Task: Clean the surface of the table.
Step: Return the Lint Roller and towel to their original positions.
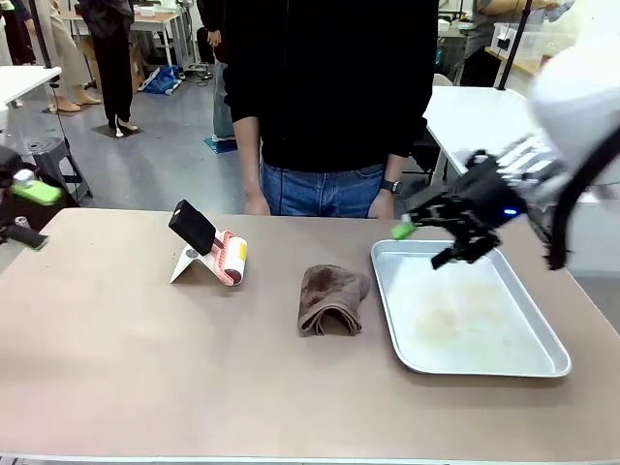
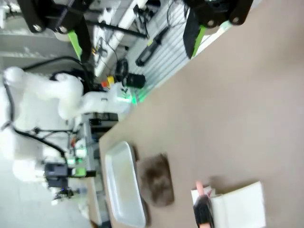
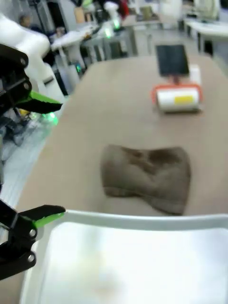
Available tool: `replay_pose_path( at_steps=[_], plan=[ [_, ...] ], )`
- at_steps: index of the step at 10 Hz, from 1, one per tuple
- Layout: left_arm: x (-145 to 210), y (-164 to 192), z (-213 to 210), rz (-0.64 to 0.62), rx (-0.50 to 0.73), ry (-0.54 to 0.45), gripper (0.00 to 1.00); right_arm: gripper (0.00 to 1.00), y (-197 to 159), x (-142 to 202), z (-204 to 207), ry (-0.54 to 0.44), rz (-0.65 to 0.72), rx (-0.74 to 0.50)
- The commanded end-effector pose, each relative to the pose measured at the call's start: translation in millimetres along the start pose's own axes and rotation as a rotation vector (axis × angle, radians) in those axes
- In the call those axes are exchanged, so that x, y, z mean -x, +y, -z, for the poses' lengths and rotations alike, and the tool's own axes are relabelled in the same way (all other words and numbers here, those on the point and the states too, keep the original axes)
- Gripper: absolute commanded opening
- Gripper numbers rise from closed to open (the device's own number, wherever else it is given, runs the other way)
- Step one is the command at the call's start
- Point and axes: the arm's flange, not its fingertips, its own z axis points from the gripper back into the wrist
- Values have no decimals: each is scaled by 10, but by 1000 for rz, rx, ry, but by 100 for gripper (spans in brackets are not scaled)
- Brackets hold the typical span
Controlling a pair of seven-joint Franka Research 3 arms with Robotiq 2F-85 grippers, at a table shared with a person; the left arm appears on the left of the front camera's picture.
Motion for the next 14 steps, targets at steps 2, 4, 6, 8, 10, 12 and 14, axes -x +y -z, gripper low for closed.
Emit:
replay_pose_path(
  at_steps=[2, 4, 6, 8, 10, 12, 14],
  plan=[
    [332, 478, -407, -22, 190, -153, 100, 100, -632, 351, -660, 10, -8, -249],
    [469, 818, -684, -55, 322, -262, 100, 100, -937, 449, -974, 7, -1, -477],
    [341, 1171, -876, -99, 448, -287, 100, 100, -1220, 489, -1067, 84, 68, -711],
    [182, 1333, -917, -94, 607, -256, 100, 100, -1379, 433, -897, 0, 205, -852],
    [462, 1171, -804, -121, 439, -299, 100, 100, -1195, 411, -1249, 59, 77, -708],
    [462, 1171, -804, -121, 439, -299, 100, 100, -1195, 411, -1249, 59, 77, -708],
    [462, 1171, -804, -121, 439, -299, 100, 100, -1195, 411, -1249, 59, 77, -708]
  ],
)
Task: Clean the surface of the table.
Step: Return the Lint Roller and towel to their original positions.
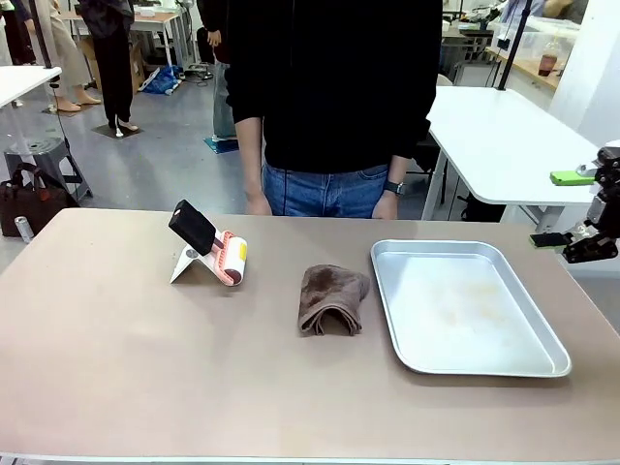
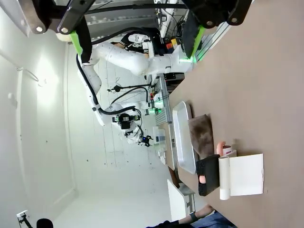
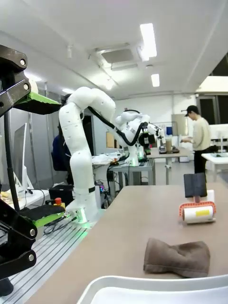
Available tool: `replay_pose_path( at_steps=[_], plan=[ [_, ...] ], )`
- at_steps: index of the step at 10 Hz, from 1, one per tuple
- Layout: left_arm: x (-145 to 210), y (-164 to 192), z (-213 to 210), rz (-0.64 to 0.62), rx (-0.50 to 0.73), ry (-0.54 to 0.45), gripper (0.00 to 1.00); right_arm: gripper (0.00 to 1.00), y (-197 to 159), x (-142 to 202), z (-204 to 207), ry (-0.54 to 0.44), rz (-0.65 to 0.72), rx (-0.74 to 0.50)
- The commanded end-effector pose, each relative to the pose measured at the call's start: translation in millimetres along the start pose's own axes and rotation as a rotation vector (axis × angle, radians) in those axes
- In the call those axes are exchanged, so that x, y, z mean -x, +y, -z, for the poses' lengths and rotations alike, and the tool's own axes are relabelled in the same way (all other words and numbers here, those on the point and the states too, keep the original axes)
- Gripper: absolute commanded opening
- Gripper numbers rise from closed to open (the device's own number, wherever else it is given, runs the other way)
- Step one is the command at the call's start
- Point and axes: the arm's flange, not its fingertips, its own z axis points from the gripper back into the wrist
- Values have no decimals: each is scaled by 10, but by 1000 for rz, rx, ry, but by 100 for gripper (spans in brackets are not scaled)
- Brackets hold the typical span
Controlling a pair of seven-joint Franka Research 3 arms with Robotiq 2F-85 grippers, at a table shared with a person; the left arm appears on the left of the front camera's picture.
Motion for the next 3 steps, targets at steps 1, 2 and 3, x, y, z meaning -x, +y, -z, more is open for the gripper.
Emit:
replay_pose_path(
  at_steps=[1, 2, 3],
  plan=[
    [50, 2, 46, -9, -4, -2, 100, 100, -7, 23, -34, 9, -7, 6],
    [50, 2, 46, -9, -4, -2, 100, 100, -7, 23, -34, 9, -7, 6],
    [50, 2, 46, -9, -4, -2, 100, 100, -7, 23, -34, 9, -7, 6]
  ],
)
